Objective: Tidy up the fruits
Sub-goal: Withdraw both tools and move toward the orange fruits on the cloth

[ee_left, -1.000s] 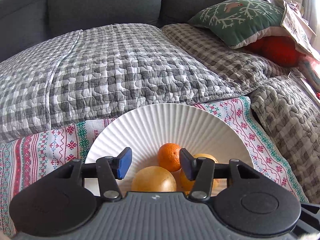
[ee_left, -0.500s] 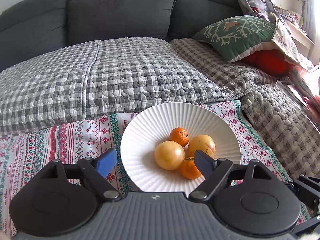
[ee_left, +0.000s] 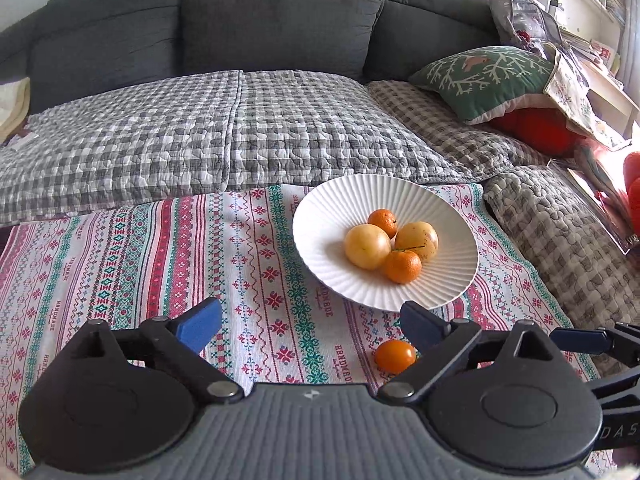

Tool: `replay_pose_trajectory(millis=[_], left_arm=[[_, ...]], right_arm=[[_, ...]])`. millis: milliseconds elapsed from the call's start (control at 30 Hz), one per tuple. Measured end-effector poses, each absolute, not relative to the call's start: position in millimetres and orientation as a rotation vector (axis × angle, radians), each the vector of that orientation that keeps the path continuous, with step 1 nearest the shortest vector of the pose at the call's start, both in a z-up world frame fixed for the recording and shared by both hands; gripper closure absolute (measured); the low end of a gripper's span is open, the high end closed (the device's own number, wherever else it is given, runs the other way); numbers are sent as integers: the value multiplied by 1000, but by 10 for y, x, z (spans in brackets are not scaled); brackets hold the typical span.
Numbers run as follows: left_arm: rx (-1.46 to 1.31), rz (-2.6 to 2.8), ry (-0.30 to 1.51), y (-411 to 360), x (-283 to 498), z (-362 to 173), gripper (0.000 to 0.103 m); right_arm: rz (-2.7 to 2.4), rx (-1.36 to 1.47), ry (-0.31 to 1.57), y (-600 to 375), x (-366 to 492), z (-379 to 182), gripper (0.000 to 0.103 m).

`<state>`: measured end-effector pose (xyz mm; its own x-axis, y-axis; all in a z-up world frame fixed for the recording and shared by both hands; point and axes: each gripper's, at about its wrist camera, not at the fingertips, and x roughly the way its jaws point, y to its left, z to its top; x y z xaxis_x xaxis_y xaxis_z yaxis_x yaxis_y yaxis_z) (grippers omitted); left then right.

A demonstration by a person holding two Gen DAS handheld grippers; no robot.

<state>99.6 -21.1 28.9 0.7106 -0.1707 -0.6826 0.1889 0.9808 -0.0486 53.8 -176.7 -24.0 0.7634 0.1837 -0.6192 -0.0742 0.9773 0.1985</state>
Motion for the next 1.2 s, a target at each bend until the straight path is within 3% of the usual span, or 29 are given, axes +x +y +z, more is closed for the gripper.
replay_pose_trajectory(millis=[667, 967, 1033, 1100, 1200], left_arm=[[84, -162, 807, 13, 299, 7, 9], [82, -230, 833, 68, 296, -124, 9], [75, -248, 839, 49, 299, -149, 12], [71, -280, 848, 16, 297, -174, 27], [99, -315, 865, -63, 305, -227, 40]], right_arm=[[96, 161, 735, -1845, 267, -465, 3], [71, 163, 847, -1830, 364, -634, 4], [71, 177, 871, -1819, 382, -661, 5], [76, 201, 892, -1816, 396, -685, 7], [92, 236, 925, -1804, 415, -720, 12]])
